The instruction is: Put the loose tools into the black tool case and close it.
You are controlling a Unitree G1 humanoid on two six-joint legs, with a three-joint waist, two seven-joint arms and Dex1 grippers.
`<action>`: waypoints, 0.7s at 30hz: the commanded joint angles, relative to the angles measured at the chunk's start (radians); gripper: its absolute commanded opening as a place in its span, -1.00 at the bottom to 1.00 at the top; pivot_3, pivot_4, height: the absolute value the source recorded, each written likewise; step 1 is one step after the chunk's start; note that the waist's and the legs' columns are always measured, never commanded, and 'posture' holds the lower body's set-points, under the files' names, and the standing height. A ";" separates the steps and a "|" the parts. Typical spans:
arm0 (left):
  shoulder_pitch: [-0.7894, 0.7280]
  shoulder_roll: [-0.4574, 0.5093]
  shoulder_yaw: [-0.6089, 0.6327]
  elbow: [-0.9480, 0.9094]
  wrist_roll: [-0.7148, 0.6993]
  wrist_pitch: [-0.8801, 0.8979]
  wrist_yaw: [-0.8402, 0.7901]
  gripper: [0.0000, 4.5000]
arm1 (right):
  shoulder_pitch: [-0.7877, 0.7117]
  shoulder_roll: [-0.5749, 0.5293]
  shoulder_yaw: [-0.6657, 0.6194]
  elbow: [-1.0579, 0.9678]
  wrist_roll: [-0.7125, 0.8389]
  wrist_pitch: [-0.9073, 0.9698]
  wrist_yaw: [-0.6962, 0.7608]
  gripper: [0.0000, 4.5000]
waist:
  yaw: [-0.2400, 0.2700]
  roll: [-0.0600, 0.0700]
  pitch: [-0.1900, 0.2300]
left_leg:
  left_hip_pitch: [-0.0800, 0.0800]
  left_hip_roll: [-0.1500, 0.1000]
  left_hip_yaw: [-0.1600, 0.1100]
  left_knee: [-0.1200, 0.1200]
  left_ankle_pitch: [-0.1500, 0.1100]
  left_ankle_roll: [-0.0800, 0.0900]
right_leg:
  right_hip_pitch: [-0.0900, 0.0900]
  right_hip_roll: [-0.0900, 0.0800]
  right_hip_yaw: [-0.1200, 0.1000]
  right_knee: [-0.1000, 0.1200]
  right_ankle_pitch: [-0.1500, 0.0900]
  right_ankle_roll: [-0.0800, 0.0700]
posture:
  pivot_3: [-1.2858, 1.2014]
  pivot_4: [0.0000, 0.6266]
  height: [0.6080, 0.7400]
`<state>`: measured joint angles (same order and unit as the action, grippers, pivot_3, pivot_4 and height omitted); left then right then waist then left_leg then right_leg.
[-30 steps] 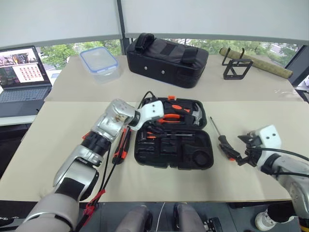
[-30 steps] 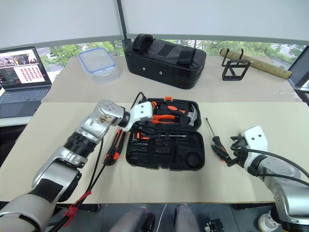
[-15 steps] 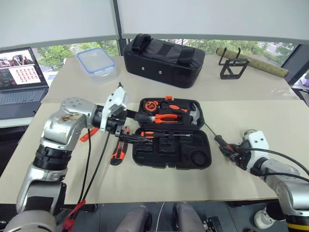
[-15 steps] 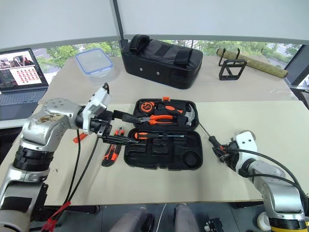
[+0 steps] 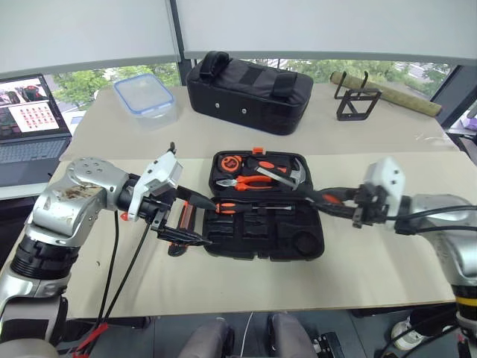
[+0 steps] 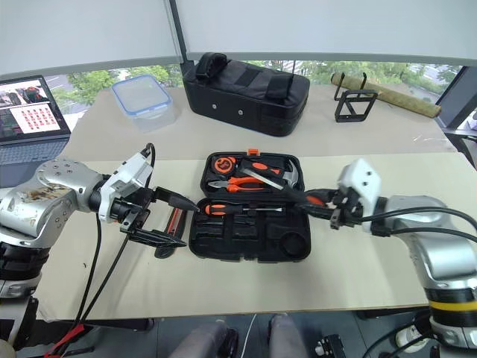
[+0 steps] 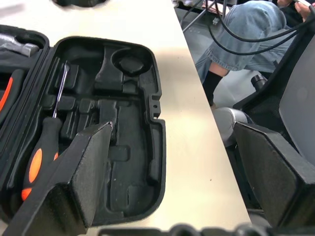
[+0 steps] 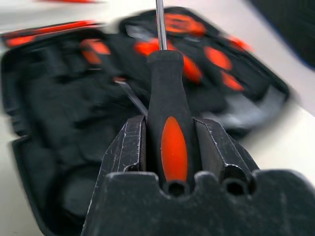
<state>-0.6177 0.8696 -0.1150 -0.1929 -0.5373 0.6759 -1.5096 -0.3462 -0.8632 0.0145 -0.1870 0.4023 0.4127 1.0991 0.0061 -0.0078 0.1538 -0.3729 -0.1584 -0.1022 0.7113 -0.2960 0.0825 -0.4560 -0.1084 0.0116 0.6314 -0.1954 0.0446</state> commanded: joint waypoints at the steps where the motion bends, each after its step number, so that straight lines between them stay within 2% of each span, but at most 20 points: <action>1: -0.007 0.021 0.007 -0.017 0.007 -0.026 0.005 0.87 | -0.089 0.016 0.104 0.101 -0.143 -0.230 0.073 -0.53 | 0.000 0.000 0.000 | 0.000 0.000 0.000 0.000 0.000 0.000 | 0.000 0.000 0.000 0.000 0.000 0.000 | 0.03 -0.52 0.66; 3: -0.003 0.024 0.006 -0.013 0.019 -0.038 0.012 0.87 | -0.140 0.048 0.155 0.173 -0.206 -0.314 0.073 -0.53 | -0.003 0.000 0.000 | -0.001 -0.001 0.000 0.001 0.000 0.000 | -0.001 0.000 0.000 0.000 0.000 0.000 | 0.03 -0.52 0.66; 7: 0.000 0.029 0.009 -0.013 0.020 -0.037 0.018 0.87 | -0.204 0.090 0.194 0.260 -0.269 -0.347 0.061 -0.53 | -0.004 0.000 0.000 | -0.001 0.000 0.000 0.000 0.000 0.000 | -0.001 0.000 -0.001 0.000 0.000 0.000 | 0.03 -0.52 0.66; 16: -0.005 0.022 0.010 -0.005 0.022 -0.044 0.043 0.87 | -0.195 0.062 0.214 0.331 -0.355 -0.527 0.119 -0.53 | -0.003 0.000 0.000 | -0.001 0.000 0.000 0.000 0.000 0.000 | -0.002 0.002 -0.001 0.000 0.000 0.000 | 0.03 -0.52 0.66; 19: -0.015 0.019 0.005 0.006 0.027 -0.050 0.044 0.87 | -0.187 0.057 0.201 0.321 -0.342 -0.497 0.121 -0.53 | -0.002 0.000 0.000 | -0.001 0.000 0.000 0.000 0.000 0.000 | -0.002 0.002 -0.001 0.000 0.000 0.000 | 0.03 -0.52 0.66; 20: -0.018 0.017 0.004 0.011 0.029 -0.053 0.044 0.87 | -0.187 0.059 0.199 0.314 -0.338 -0.480 0.115 -0.08 | -0.003 0.000 0.000 | -0.001 0.000 0.000 0.000 0.000 0.000 | -0.002 0.002 -0.001 0.000 0.000 0.000 | 0.03 -0.52 0.66; 21: -0.023 0.015 0.001 0.017 0.031 -0.056 0.045 0.87 | -0.186 0.064 0.193 0.291 -0.316 -0.452 0.120 0.05 | -0.003 0.000 0.000 | -0.001 0.000 0.000 0.000 0.000 0.000 | -0.001 0.002 -0.001 0.000 0.000 0.000 | 0.03 -0.52 0.66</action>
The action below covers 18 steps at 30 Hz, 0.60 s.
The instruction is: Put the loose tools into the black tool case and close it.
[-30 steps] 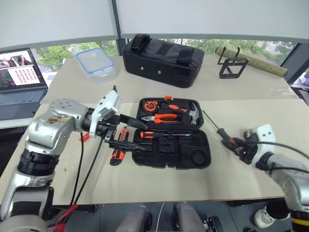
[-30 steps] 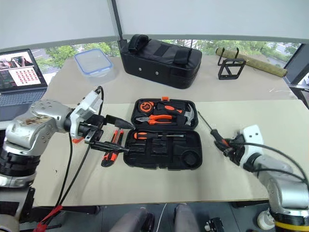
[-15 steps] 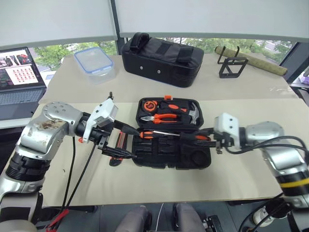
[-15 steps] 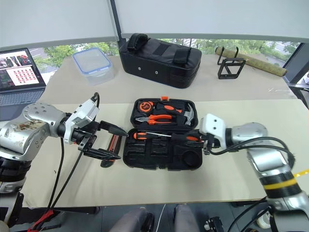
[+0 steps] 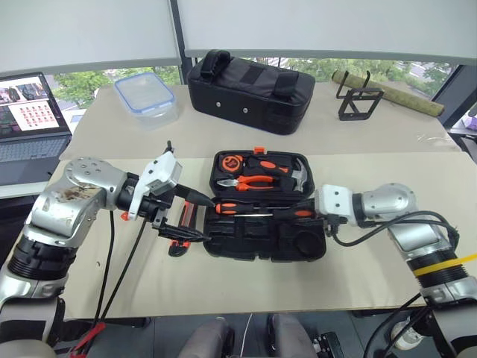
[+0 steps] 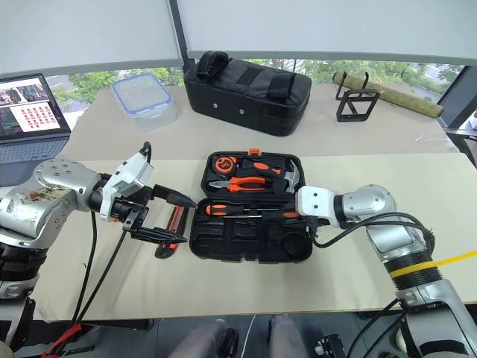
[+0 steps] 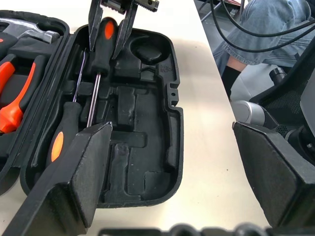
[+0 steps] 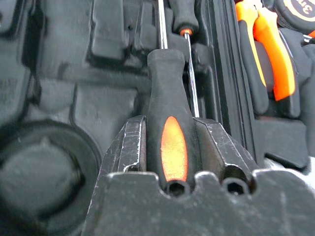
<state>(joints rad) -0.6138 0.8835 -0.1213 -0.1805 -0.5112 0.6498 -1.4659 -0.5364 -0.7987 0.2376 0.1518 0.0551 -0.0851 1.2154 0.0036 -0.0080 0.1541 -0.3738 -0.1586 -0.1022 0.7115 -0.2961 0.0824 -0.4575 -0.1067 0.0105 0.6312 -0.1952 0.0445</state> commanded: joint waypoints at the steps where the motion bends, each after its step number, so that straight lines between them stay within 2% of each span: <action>1: -0.030 -0.002 0.006 0.009 0.007 -0.033 0.001 0.87 | 0.006 0.006 -0.038 -0.071 0.055 0.076 0.007 0.15 | 0.000 0.000 0.000 | 0.000 0.000 0.000 0.000 0.000 0.000 | 0.000 0.000 0.000 0.000 0.000 0.000 | 0.03 -0.52 0.66; 3: -0.036 -0.004 0.002 0.014 0.009 -0.036 0.001 0.87 | 0.002 0.025 -0.057 -0.112 0.097 0.137 0.003 0.53 | 0.000 0.000 0.000 | 0.000 0.000 0.000 0.000 0.000 0.000 | 0.000 -0.001 0.000 0.000 0.000 0.000 | 0.03 -0.52 0.66; 5: -0.041 -0.005 -0.001 0.019 0.009 -0.039 -0.001 0.87 | -0.007 0.045 -0.074 -0.148 0.134 0.209 -0.012 0.77 | -0.001 0.000 0.000 | 0.000 0.001 0.000 0.000 0.000 0.000 | 0.000 -0.001 0.000 0.000 0.000 0.000 | 0.03 -0.52 0.66; 6: -0.044 -0.005 -0.004 0.022 0.010 -0.043 -0.003 0.87 | -0.012 0.054 -0.079 -0.166 0.150 0.243 -0.018 0.96 | -0.001 0.000 0.000 | 0.000 0.001 0.000 0.000 0.000 0.000 | 0.000 -0.001 0.001 0.000 0.000 0.000 | 0.03 -0.52 0.66; 8: -0.052 -0.007 -0.008 0.032 0.012 -0.049 -0.006 0.87 | -0.017 0.068 -0.082 -0.188 0.166 0.293 -0.031 0.96 | -0.001 0.000 0.000 | 0.000 0.001 0.000 0.000 0.000 0.000 | 0.000 -0.001 0.001 0.000 0.000 0.000 | 0.03 -0.52 0.66; 9: -0.057 -0.008 -0.013 0.039 0.017 -0.056 -0.006 0.87 | -0.019 0.078 -0.079 -0.191 0.170 0.314 -0.038 0.89 | 0.000 0.000 0.000 | 0.000 0.001 0.000 0.000 0.000 0.000 | 0.000 -0.001 0.001 0.000 0.000 0.000 | 0.03 -0.52 0.66; 12: -0.063 -0.013 -0.023 0.052 0.030 -0.070 -0.004 0.87 | -0.016 0.103 -0.053 -0.181 0.154 0.325 -0.049 0.51 | 0.001 0.000 0.000 | 0.000 0.000 0.000 0.000 0.000 0.000 | 0.000 -0.001 0.000 0.000 0.000 0.000 | 0.03 -0.52 0.66; 14: -0.062 -0.014 -0.026 0.056 0.038 -0.078 -0.003 0.87 | -0.013 0.113 -0.039 -0.167 0.135 0.316 -0.054 0.15 | 0.001 0.000 0.000 | 0.000 0.000 0.000 0.000 0.000 0.000 | 0.000 -0.001 0.000 0.000 0.000 0.000 | 0.03 -0.52 0.66; 16: -0.060 -0.013 -0.027 0.059 0.044 -0.086 -0.003 0.87 | -0.009 0.120 -0.021 -0.147 0.107 0.297 -0.060 -0.08 | 0.000 0.000 0.000 | 0.000 0.000 0.000 0.000 0.000 0.000 | 0.000 -0.001 0.000 0.000 0.000 0.000 | 0.03 -0.52 0.66; 18: -0.060 -0.013 -0.027 0.062 0.047 -0.090 -0.002 0.87 | -0.009 0.121 -0.004 -0.132 0.082 0.287 -0.065 -0.43 | 0.000 0.000 0.000 | 0.000 0.000 0.000 0.000 0.000 0.000 | 0.000 -0.001 0.000 0.000 0.000 0.000 | 0.03 -0.52 0.66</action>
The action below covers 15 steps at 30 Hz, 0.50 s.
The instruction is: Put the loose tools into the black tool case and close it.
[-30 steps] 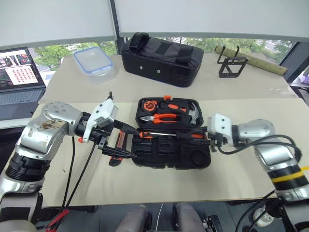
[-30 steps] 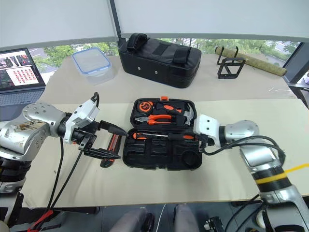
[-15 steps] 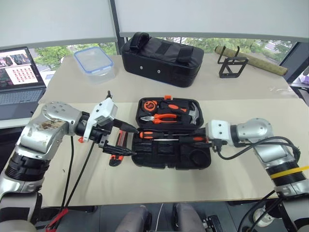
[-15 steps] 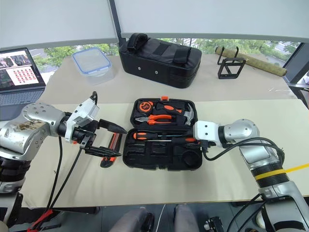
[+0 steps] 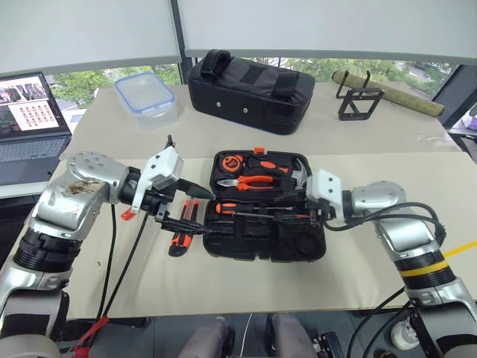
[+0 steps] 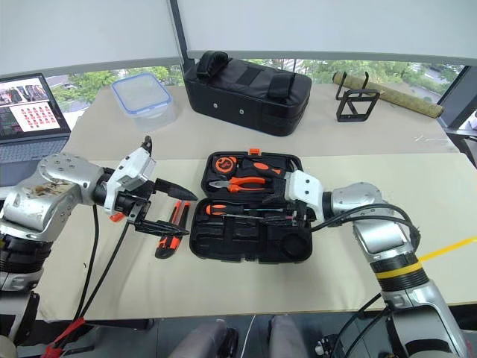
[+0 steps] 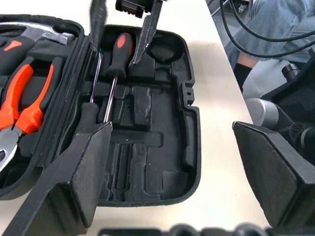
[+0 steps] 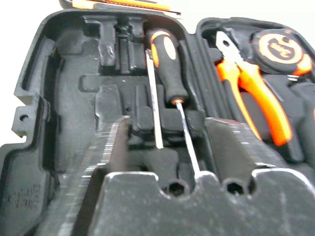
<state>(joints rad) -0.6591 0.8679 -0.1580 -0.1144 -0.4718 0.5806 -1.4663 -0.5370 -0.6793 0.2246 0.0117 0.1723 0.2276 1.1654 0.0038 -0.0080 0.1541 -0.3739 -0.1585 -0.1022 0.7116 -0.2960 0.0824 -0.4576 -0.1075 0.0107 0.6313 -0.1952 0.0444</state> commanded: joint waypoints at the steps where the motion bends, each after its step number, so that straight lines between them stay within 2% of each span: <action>1: -0.015 0.004 0.011 -0.005 0.009 -0.021 0.001 0.87 | -0.004 0.000 0.022 0.013 -0.050 -0.029 -0.014 -0.59 | 0.000 0.000 0.000 | 0.000 0.000 0.000 0.000 0.000 0.000 | 0.000 0.000 0.000 0.000 0.000 0.000 | 0.03 -0.52 0.66; 2: -0.015 0.005 0.013 -0.005 0.008 -0.021 0.004 0.87 | 0.002 -0.003 0.038 0.016 -0.068 -0.031 -0.013 -0.76 | 0.000 0.000 0.000 | 0.000 0.000 0.000 0.000 0.000 0.000 | 0.000 0.000 0.000 0.000 0.000 0.000 | 0.03 -0.52 0.66; 4: -0.011 0.007 0.019 -0.010 0.007 -0.015 0.014 0.87 | 0.012 -0.013 0.078 0.024 -0.125 -0.040 -0.019 -0.99 | -0.002 0.000 0.000 | 0.000 0.000 0.000 0.000 0.000 0.000 | 0.000 0.000 0.000 0.000 0.000 0.000 | 0.03 -0.52 0.66; 9: 0.058 0.021 0.049 -0.045 0.004 -0.007 0.063 0.87 | 0.037 -0.018 0.121 0.042 -0.197 -0.046 -0.042 -0.99 | -0.003 0.000 -0.001 | 0.003 0.000 0.000 0.000 0.000 0.000 | 0.001 0.001 0.000 0.000 0.000 0.000 | 0.03 -0.52 0.66; 15: 0.177 0.057 0.142 -0.040 0.029 -0.003 0.187 0.87 | 0.037 0.009 -0.020 -0.077 -0.021 0.076 -0.044 -0.99 | 0.000 -0.001 -0.001 | 0.004 0.000 0.000 0.000 -0.001 -0.002 | 0.002 0.002 0.000 0.000 0.000 0.000 | 0.03 -0.52 0.66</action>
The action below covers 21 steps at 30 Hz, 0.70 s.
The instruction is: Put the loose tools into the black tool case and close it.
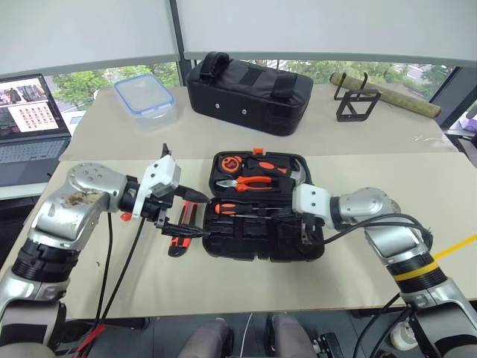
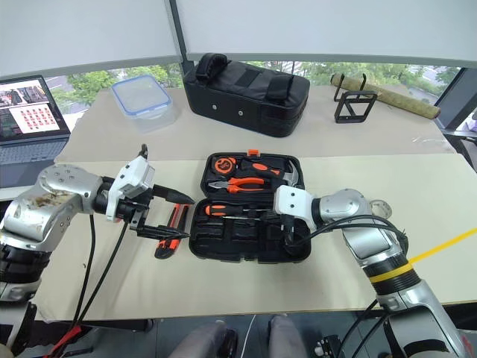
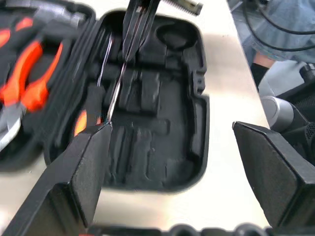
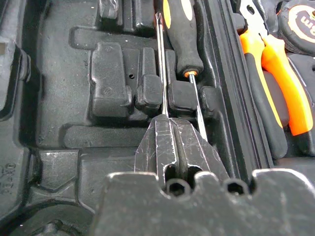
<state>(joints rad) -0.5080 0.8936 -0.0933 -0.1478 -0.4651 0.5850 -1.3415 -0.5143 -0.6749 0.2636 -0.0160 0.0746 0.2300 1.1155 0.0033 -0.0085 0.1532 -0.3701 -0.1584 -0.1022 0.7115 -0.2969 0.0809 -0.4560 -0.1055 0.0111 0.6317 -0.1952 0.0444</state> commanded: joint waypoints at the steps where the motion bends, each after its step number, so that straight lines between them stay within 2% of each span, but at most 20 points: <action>1: 0.046 0.041 0.097 0.006 0.031 -0.008 0.087 0.87 | 0.010 0.005 -0.087 -0.069 0.107 0.095 0.001 -0.99 | 0.002 0.000 0.000 | 0.000 0.000 0.000 0.000 0.000 0.000 | 0.000 0.000 0.000 0.000 0.000 0.000 | 0.03 -0.52 0.66; 3: 0.098 0.070 0.161 0.056 0.059 0.003 0.154 0.87 | -0.013 0.005 -0.178 -0.122 0.214 0.216 -0.021 -0.99 | 0.003 0.001 0.001 | -0.002 0.000 0.000 0.000 0.000 0.000 | -0.001 0.000 0.000 0.000 0.000 0.000 | 0.03 -0.52 0.66; 5: 0.148 0.101 0.236 0.110 0.081 0.008 0.211 0.87 | -0.026 -0.018 -0.262 -0.190 0.344 0.356 -0.018 -0.74 | 0.000 0.001 0.001 | -0.002 0.000 0.000 -0.001 0.000 0.001 | -0.002 0.000 0.000 0.000 0.000 0.000 | 0.03 -0.52 0.66; 6: 0.177 0.119 0.277 0.137 0.091 0.012 0.236 0.94 | -0.017 -0.039 -0.299 -0.236 0.403 0.407 -0.005 -0.64 | 0.000 0.001 0.001 | -0.002 0.000 0.000 -0.002 0.000 0.001 | -0.002 0.000 0.001 0.000 0.000 0.000 | 0.03 -0.52 0.66; 7: 0.201 0.133 0.307 0.155 0.099 0.013 0.254 1.00 | -0.006 -0.057 -0.325 -0.273 0.442 0.440 0.002 -0.50 | 0.000 0.001 0.001 | -0.002 0.001 0.000 -0.002 0.000 0.001 | -0.002 0.000 0.000 0.000 0.000 0.000 | 0.03 -0.52 0.66; 11: 0.245 0.166 0.343 0.218 0.129 -0.011 0.289 1.00 | 0.026 -0.101 -0.381 -0.370 0.537 0.521 -0.015 0.13 | 0.006 0.001 0.001 | -0.002 0.001 0.000 -0.006 0.000 0.000 | -0.002 0.000 -0.001 -0.002 0.000 0.000 | 0.03 -0.52 0.66; 15: 0.152 0.143 0.263 0.313 0.173 -0.031 0.298 1.00 | 0.043 -0.110 -0.397 -0.447 0.609 0.577 -0.046 0.67 | 0.017 0.001 0.001 | -0.002 -0.001 0.000 -0.006 -0.002 -0.002 | -0.001 -0.003 -0.001 -0.003 0.000 0.000 | 0.03 -0.52 0.66; 16: 0.129 0.137 0.240 0.330 0.182 -0.031 0.293 1.00 | 0.045 -0.110 -0.395 -0.460 0.618 0.584 -0.058 0.88 | 0.019 0.001 0.001 | -0.002 -0.001 0.000 -0.006 -0.002 -0.002 | -0.001 -0.003 -0.001 -0.002 0.000 0.000 | 0.03 -0.52 0.66; 17: 0.107 0.132 0.218 0.347 0.192 -0.034 0.286 1.00 | 0.046 -0.108 -0.395 -0.470 0.626 0.588 -0.070 0.97 | 0.020 0.000 0.001 | -0.002 -0.001 0.000 -0.006 -0.002 -0.003 | -0.001 -0.003 -0.001 -0.003 0.000 0.000 | 0.03 -0.52 0.66; 21: 0.007 0.102 0.102 0.442 0.273 -0.074 0.272 1.00 | 0.047 -0.096 -0.397 -0.493 0.646 0.598 -0.127 0.97 | 0.015 0.000 0.001 | -0.002 -0.001 0.000 -0.006 -0.002 -0.002 | -0.001 -0.005 -0.001 -0.002 0.000 0.000 | 0.03 -0.52 0.66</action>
<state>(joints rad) -0.4633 1.0008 0.0413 0.2599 -0.2341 0.5411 -1.0642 -0.4602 -0.7716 -0.0995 -0.4724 0.6930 0.8225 1.0167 0.0181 -0.0083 0.1545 -0.3722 -0.1594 -0.1024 0.7054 -0.2977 0.0800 -0.4573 -0.1109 0.0101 0.6296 -0.1950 0.0446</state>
